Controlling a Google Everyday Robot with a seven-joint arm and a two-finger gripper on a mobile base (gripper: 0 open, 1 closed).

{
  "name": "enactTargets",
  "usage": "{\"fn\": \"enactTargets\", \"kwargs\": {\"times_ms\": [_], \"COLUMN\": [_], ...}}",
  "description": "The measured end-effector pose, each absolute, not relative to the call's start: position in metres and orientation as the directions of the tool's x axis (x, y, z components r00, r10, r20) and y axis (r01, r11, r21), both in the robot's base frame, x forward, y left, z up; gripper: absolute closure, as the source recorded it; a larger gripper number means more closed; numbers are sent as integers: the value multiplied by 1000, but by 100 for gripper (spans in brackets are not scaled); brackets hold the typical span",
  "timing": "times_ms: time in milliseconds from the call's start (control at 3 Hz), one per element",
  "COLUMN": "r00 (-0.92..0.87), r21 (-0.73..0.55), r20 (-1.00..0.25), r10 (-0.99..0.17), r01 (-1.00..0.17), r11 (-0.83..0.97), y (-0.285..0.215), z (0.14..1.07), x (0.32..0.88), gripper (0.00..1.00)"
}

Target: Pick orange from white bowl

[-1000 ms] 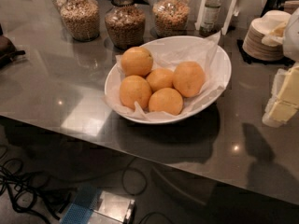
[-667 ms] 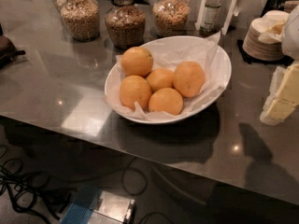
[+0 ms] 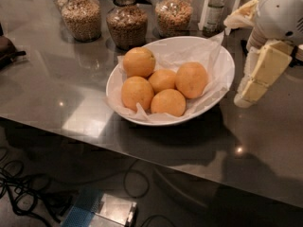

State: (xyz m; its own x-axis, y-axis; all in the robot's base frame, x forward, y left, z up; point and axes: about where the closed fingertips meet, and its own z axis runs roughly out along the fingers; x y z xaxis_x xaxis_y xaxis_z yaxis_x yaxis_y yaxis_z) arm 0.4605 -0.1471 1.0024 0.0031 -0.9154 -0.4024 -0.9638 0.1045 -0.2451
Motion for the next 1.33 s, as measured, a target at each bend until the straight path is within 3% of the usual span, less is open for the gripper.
{"fn": "enactTargets", "kwargs": {"times_ms": [667,1333], "r00": [96,153], "r21": [-216,-240], "r20": [-453,-523], "r10": [-887,-838], "r01": [-976,-970], "r11": [5,-28], "y": [-74,19], "z": [1022,1044], "x": [472,519], "gripper": [0,0]}}
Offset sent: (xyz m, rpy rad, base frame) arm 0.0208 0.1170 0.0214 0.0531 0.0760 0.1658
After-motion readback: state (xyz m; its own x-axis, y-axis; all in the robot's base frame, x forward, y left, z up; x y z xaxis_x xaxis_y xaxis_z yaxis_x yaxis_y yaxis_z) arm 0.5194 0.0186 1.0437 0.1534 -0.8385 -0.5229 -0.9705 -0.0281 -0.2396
